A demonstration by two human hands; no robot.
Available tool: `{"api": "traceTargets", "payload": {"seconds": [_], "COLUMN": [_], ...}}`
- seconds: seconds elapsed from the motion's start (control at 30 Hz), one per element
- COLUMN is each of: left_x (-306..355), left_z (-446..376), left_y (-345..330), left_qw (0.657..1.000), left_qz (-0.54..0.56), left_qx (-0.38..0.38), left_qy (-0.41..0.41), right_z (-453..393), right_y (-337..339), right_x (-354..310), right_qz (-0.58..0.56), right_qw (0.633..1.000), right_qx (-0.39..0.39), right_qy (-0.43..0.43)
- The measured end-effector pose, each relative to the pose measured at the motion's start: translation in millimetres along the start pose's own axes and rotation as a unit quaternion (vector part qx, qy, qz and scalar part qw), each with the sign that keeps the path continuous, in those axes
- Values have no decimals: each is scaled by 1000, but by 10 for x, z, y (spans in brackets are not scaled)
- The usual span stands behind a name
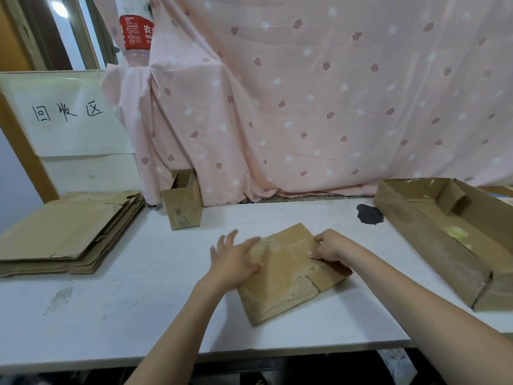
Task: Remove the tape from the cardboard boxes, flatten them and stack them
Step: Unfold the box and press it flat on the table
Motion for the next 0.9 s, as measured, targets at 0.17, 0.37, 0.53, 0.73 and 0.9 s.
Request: {"api": "traceTargets", "payload": {"seconds": [0.17, 0.37, 0.53, 0.73, 0.9], "left_x": [74, 124, 82, 177, 250], "left_z": [-16, 35, 32, -162, -163], "left_y": [-230, -331, -512, -605, -700], "left_qw": [991, 985, 982, 993, 993], "left_qz": [-114, -158, -116, -67, -81], "left_qx": [-54, 70, 142, 38, 51], "left_qy": [-33, -1, -41, -92, -66], "right_z": [-134, -125, -69, -77, -44], "right_y": [-114, -398, -842, -787, -828], "right_x": [-219, -405, -277, -300, -300], "right_qz": [160, 162, 240, 233, 237], "right_qw": [981, 962, 944, 948, 948], "right_qx": [109, 201, 167, 157, 169], "right_qy": [-17, 90, 154, 153, 132]}}
Point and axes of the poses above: each hand's wrist, its own z-axis away from the middle knuckle, its own y-axis out of the back of the hand, x = y × z, the point moved 3 cm from there along -z, towards the middle knuckle, and after that the axes turned 12 degrees about z, right-handed, at the moved point
